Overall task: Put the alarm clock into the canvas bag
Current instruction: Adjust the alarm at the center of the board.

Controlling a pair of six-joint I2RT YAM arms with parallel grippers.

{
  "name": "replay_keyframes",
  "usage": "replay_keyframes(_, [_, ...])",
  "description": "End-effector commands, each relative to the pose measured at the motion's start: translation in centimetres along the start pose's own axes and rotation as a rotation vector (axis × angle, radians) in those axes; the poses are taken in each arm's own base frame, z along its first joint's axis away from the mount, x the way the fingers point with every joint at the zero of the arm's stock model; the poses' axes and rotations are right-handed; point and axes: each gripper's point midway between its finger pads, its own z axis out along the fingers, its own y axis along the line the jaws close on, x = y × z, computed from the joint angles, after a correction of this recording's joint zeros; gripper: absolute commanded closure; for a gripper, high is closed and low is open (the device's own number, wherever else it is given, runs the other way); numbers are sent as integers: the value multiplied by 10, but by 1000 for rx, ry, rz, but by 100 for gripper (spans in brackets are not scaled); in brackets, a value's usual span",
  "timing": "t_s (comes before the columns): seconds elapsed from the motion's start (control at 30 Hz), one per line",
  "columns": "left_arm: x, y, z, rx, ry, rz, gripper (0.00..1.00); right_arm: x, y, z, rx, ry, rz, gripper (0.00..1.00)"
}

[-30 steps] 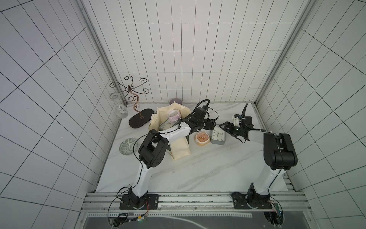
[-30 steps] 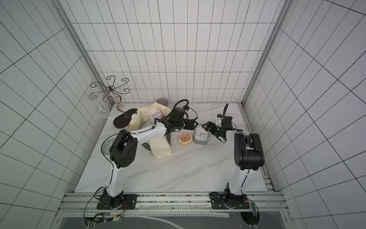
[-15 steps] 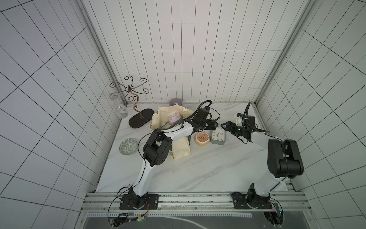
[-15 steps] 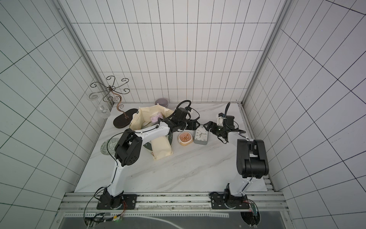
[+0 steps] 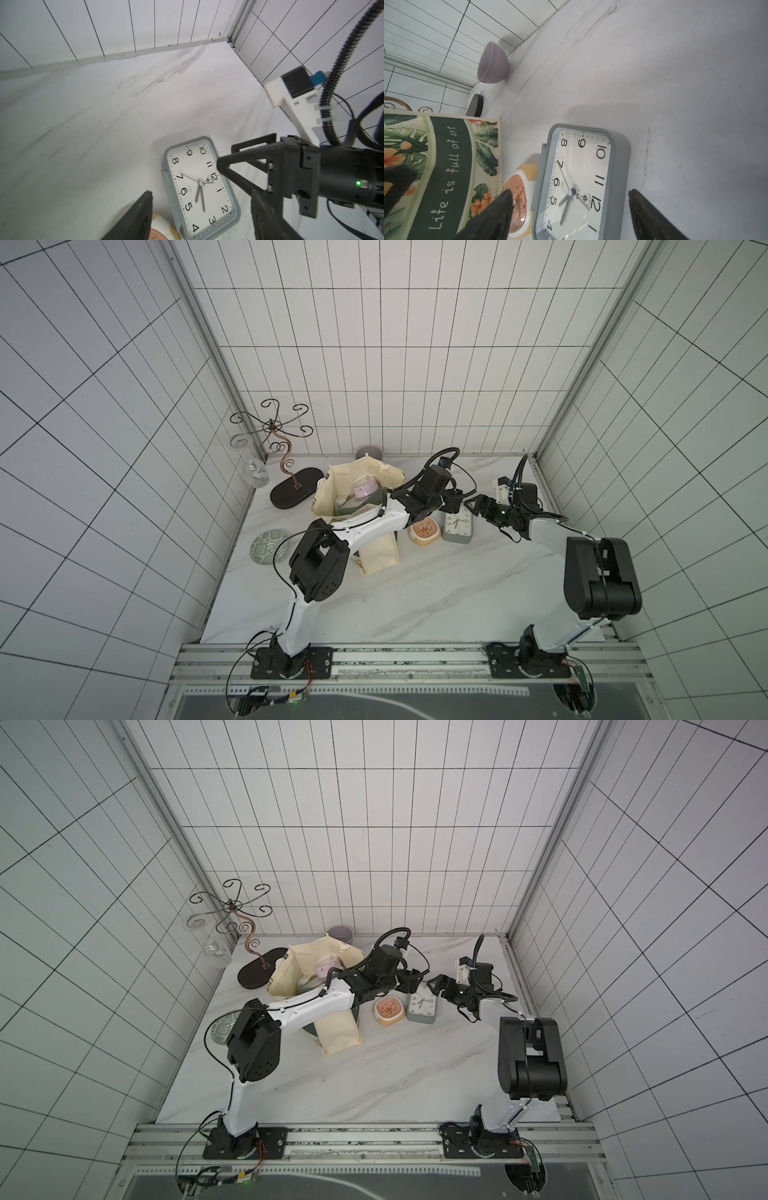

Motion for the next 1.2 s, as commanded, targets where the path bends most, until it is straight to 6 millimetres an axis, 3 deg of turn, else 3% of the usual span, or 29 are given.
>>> replay_keyframes(0.0, [5,6,10,-48,11,12,27,21,-7,-1,19,37,6,13])
replay_keyframes(0.17, [19,33,43,-175,66,25,30,24,-8,0,7,50,16,13])
replay_keyframes(0.37, [41,41,68,-147,127,-33,37,26,-16,-1,12,54,33,13])
replay_keyframes(0.6, [65,48,82,-91,198,-103,41,32,-15,2,-50,67,72,23])
replay_keyframes(0.83, [81,48,87,-37,228,-134,55,37,-15,7,-78,77,109,40])
replay_keyframes(1.17, [101,52,95,-19,269,-161,57,39,-22,8,-53,68,129,46])
